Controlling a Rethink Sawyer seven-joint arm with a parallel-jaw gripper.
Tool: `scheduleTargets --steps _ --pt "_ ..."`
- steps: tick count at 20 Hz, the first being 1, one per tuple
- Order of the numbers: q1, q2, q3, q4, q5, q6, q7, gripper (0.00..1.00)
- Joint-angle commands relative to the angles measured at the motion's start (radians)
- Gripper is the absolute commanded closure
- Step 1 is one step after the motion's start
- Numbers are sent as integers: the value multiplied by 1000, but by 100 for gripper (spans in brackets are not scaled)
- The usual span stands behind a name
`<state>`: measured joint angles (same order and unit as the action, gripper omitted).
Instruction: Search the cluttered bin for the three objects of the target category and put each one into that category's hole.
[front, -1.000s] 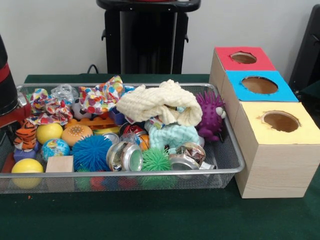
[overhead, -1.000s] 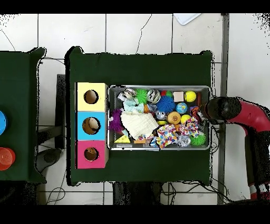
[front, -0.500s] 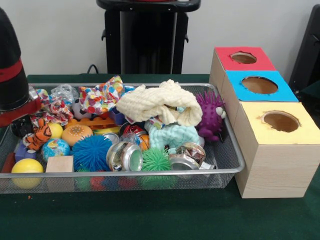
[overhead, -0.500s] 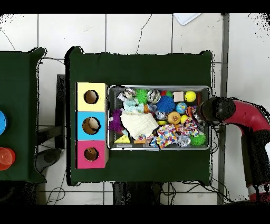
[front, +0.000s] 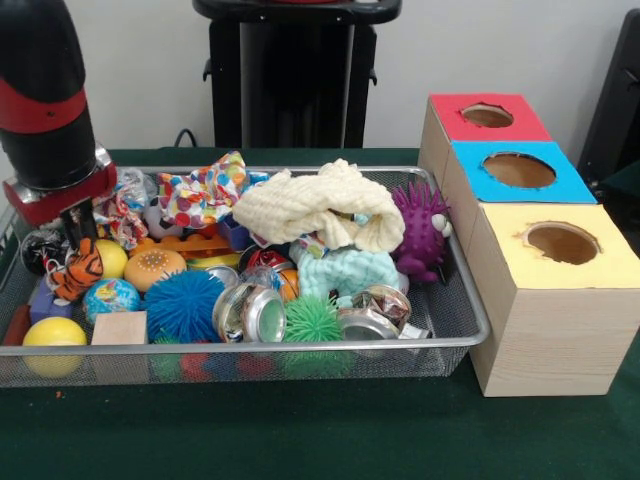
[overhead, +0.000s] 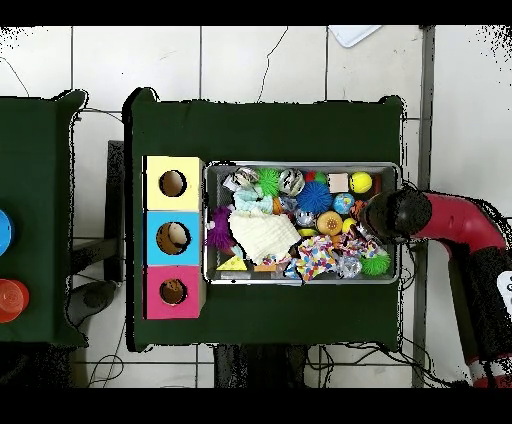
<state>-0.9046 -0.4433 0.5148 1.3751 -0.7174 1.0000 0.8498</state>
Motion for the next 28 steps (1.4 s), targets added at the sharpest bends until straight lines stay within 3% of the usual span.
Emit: scheduleTargets --steps 1,7,10,11,16,28 --pt "38 -78 -48 155 -3 -68 93 100" --pt "57 -100 -57 187 17 -88 120 100" --pt "40 -91 -48 186 20 -101 81 100" --pt "29 -83 -43 186 19 -128 72 0" --pt "-4 -59 -23 178 1 -187 24 0" --pt "14 -87 71 49 80 -103 -104 0"
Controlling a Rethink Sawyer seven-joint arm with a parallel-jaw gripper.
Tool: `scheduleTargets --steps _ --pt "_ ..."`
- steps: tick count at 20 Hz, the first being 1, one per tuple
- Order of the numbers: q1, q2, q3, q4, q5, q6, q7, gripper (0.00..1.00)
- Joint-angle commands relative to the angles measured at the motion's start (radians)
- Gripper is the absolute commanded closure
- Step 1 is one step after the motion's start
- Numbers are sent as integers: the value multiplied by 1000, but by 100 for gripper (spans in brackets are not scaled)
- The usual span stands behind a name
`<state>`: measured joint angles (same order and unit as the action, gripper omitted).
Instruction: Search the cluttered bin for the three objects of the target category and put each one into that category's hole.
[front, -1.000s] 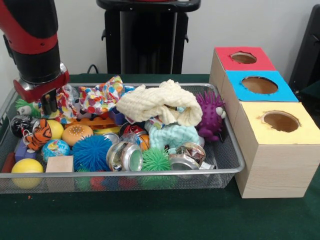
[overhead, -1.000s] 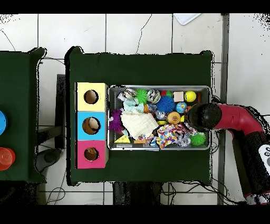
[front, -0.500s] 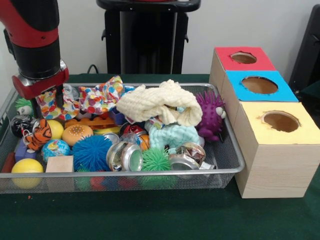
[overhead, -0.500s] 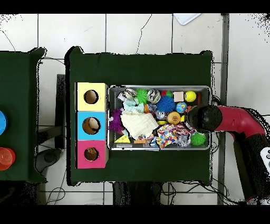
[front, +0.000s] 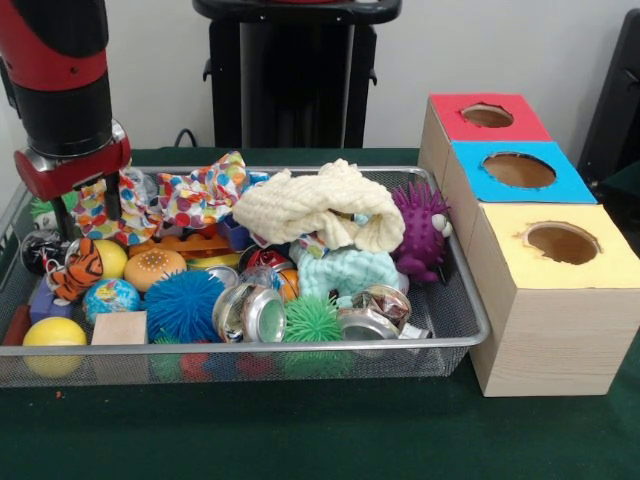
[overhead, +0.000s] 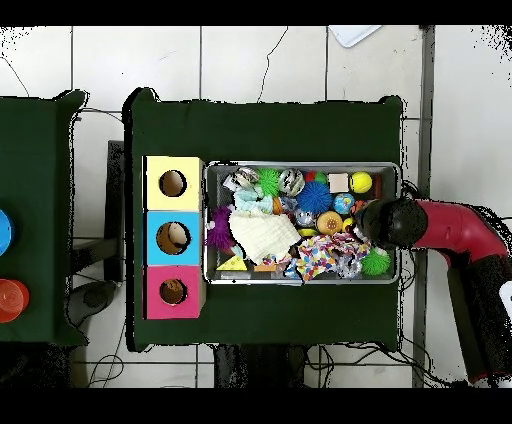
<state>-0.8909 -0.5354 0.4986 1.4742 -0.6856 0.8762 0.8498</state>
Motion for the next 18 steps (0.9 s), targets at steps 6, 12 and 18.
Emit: scheduleTargets --steps 6,12,18 --pt "14 -45 97 -20 70 20 -80 0" --pt "9 -60 133 0 82 -31 -80 0" --pt "20 -41 140 -38 79 -10 -104 0"
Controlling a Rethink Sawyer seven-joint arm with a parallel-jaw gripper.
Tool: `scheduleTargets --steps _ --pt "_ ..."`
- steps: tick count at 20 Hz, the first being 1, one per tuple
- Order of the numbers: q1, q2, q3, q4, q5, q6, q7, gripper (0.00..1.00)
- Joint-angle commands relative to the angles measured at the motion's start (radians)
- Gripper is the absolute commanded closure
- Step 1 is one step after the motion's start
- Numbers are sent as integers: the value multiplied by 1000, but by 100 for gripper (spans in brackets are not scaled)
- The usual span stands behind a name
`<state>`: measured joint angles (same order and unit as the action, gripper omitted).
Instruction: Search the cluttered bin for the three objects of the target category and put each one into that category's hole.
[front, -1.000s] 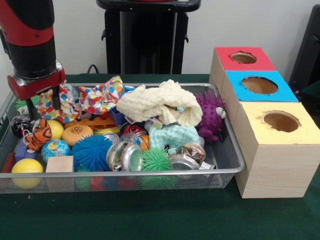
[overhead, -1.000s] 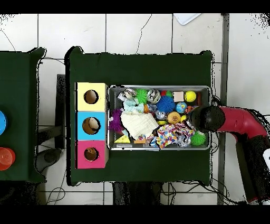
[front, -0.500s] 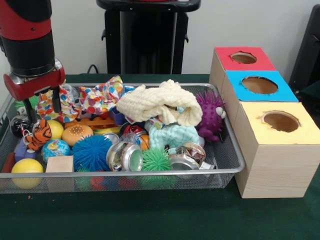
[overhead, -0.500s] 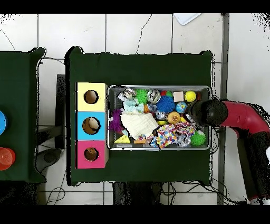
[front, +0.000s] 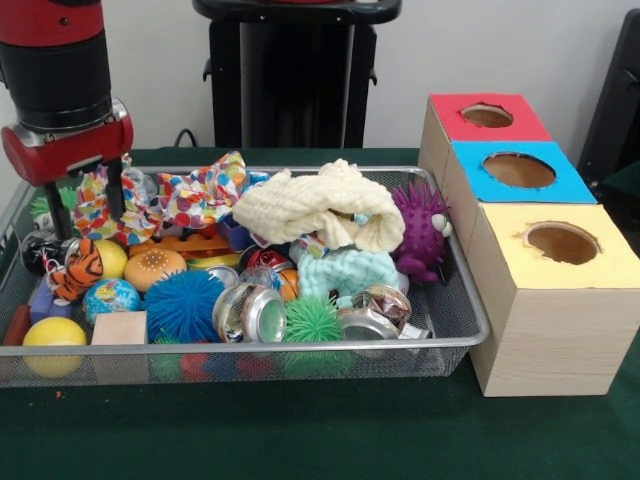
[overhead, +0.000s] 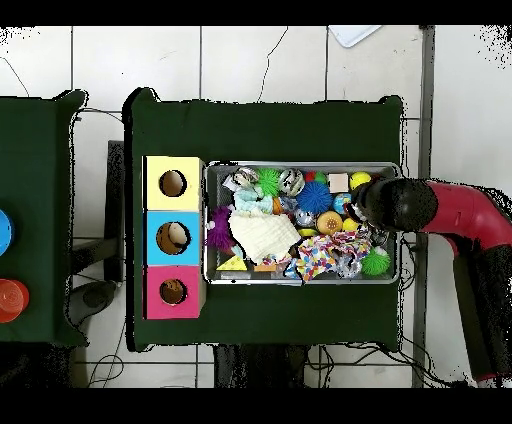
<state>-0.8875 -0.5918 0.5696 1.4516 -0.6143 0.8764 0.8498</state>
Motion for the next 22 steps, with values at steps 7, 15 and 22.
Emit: scheduleTargets --steps 7,15,22 --pt "-9 77 80 -24 -25 -72 -121 0" --pt "1 157 46 -72 -81 -106 -130 0" --pt "-4 189 46 -109 -115 -110 -163 0"
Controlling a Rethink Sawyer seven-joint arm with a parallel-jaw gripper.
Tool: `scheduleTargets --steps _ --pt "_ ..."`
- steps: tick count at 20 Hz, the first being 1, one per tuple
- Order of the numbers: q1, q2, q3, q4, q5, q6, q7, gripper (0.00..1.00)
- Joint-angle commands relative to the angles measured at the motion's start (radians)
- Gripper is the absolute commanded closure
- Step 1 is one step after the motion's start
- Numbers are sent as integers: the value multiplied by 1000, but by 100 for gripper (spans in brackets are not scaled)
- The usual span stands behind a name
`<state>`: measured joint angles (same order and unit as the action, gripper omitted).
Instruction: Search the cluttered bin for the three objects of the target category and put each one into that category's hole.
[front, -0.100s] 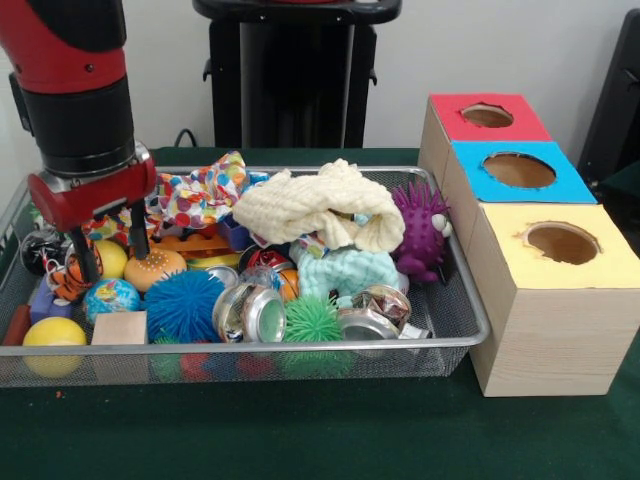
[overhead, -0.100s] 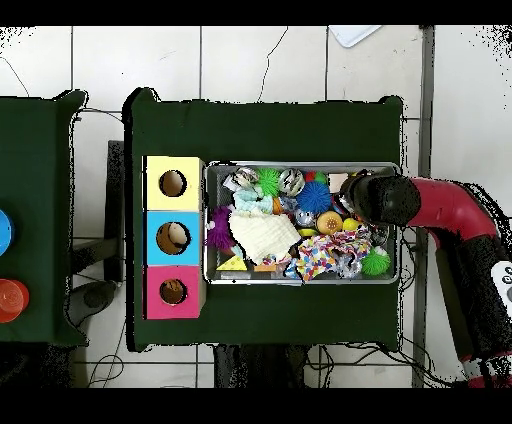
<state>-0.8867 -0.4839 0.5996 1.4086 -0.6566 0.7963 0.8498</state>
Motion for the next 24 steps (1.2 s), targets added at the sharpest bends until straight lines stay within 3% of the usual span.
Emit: scheduleTargets --steps 1,11,17,24 --pt "-5 85 16 -71 -77 -30 -165 0" --pt "6 49 -7 -68 -118 -10 -135 0" --pt "25 -7 -44 -59 -125 64 -119 0" --pt "26 10 -57 -68 -131 61 -122 0"
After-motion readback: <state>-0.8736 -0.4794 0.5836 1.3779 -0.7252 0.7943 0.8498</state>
